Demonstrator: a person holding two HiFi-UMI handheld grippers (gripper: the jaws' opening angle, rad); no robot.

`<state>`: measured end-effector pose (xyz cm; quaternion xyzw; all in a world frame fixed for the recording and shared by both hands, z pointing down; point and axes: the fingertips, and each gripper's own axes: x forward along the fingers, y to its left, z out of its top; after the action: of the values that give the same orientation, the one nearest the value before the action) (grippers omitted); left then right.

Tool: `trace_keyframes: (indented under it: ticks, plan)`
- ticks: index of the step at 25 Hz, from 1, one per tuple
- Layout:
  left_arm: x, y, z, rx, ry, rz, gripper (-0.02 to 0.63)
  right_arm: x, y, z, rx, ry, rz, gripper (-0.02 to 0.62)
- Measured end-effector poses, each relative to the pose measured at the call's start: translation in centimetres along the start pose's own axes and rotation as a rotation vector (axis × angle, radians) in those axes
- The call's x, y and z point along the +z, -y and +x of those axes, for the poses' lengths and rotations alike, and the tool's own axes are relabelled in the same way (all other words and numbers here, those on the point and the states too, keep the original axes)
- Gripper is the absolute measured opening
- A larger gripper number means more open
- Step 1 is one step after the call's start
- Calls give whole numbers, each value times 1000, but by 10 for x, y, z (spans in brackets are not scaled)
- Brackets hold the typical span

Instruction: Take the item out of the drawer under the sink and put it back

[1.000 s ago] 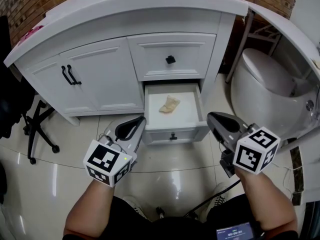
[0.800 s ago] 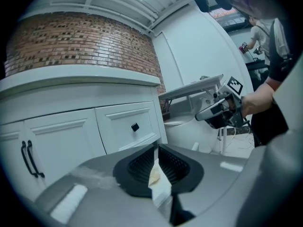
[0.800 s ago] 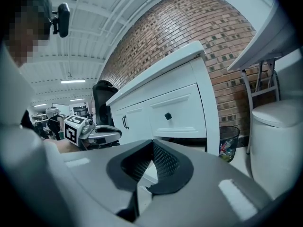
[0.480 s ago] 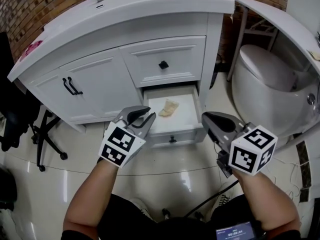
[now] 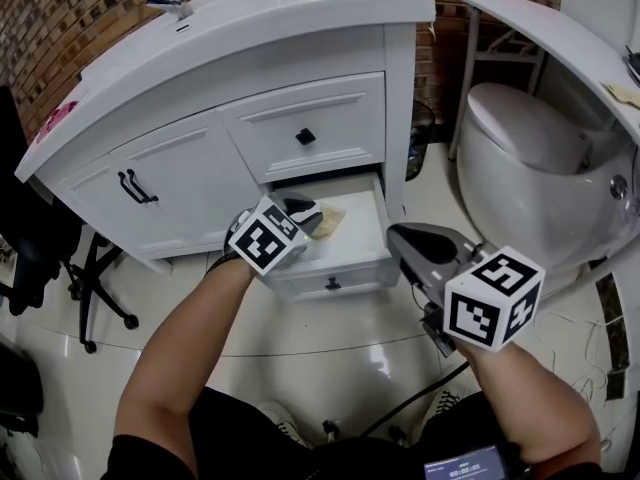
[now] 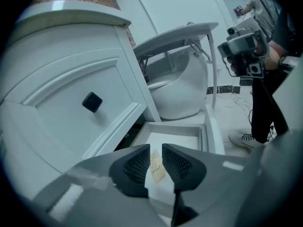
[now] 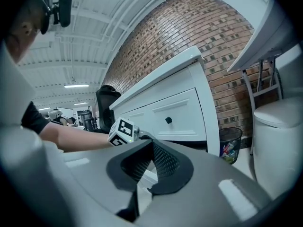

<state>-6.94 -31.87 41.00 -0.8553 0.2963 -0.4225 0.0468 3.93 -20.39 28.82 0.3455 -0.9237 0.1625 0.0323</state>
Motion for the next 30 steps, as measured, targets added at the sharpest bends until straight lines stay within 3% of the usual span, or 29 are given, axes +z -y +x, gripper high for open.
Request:
trace_keyframes:
  ticks: [19, 30]
  plan:
    - [-67, -12, 113, -142, -296, 21, 94, -8, 31, -6, -5, -23, 81, 3]
    - [-61, -7, 114, -167, -279, 29, 17, -10, 34, -7, -7, -30, 94, 3]
